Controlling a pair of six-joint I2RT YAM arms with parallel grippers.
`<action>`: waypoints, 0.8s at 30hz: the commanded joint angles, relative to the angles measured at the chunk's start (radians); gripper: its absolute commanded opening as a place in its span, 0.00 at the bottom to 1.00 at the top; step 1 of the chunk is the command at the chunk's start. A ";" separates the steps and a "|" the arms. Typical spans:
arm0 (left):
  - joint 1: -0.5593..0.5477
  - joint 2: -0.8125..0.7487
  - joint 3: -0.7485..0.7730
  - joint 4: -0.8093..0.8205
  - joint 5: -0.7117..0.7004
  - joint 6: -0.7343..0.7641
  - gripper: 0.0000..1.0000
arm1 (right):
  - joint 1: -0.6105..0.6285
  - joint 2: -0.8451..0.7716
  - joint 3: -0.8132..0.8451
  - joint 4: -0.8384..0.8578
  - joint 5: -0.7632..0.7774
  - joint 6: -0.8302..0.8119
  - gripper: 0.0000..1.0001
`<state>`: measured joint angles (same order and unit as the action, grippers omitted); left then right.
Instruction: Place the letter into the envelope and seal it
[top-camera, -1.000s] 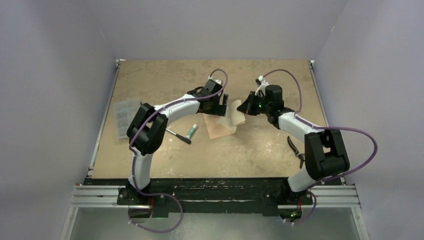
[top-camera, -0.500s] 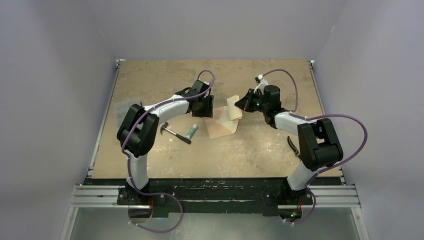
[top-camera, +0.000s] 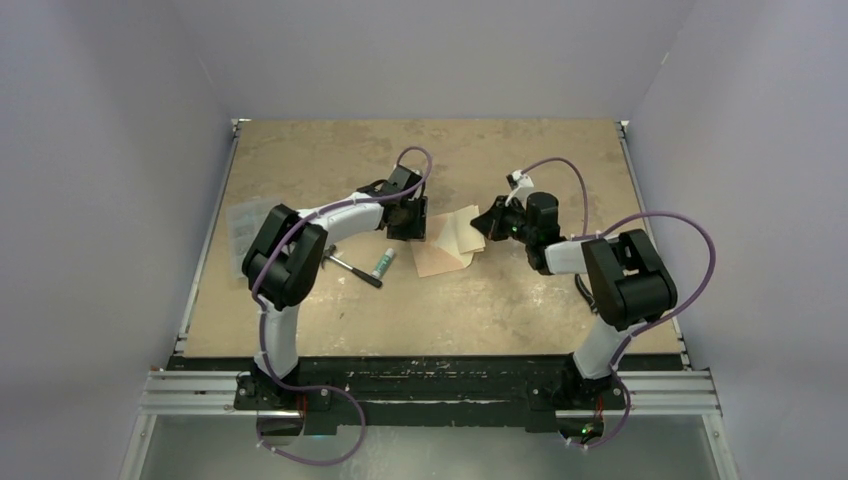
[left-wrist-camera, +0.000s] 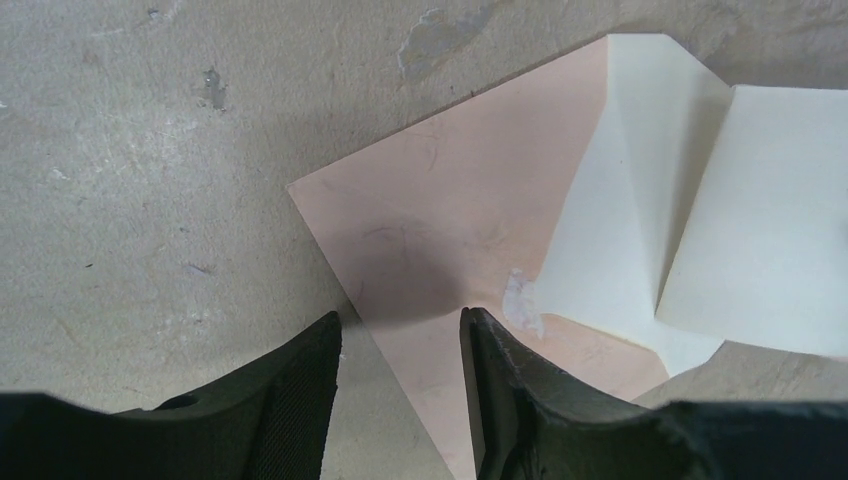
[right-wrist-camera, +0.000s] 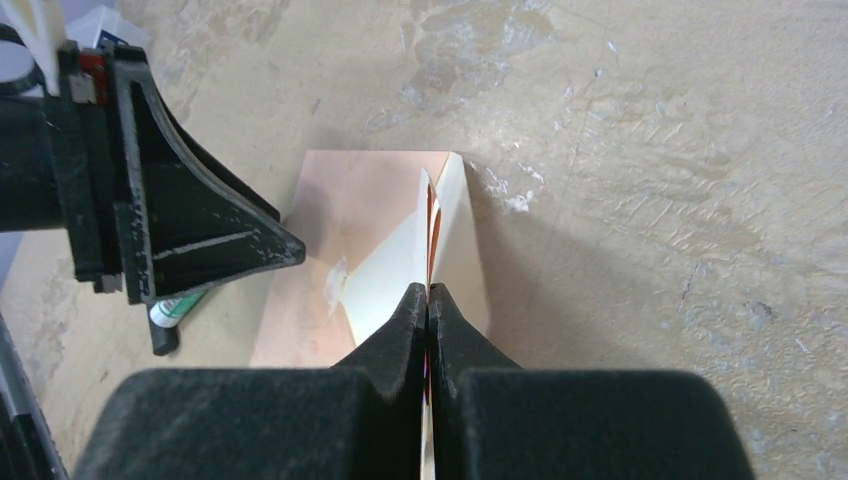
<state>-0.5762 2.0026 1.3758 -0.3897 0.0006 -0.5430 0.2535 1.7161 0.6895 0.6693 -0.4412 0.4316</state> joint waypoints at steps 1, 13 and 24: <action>0.001 0.020 -0.016 -0.032 -0.046 -0.039 0.47 | 0.003 0.040 -0.038 0.177 -0.015 -0.028 0.00; -0.002 0.062 -0.013 -0.065 -0.032 -0.136 0.37 | 0.030 0.074 -0.079 0.222 0.071 0.076 0.00; -0.001 0.051 -0.009 -0.039 -0.057 -0.262 0.28 | 0.040 0.097 0.055 -0.142 0.260 0.217 0.00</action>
<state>-0.5758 2.0205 1.3876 -0.3973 -0.0402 -0.7425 0.2897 1.8133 0.6643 0.6865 -0.2852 0.5896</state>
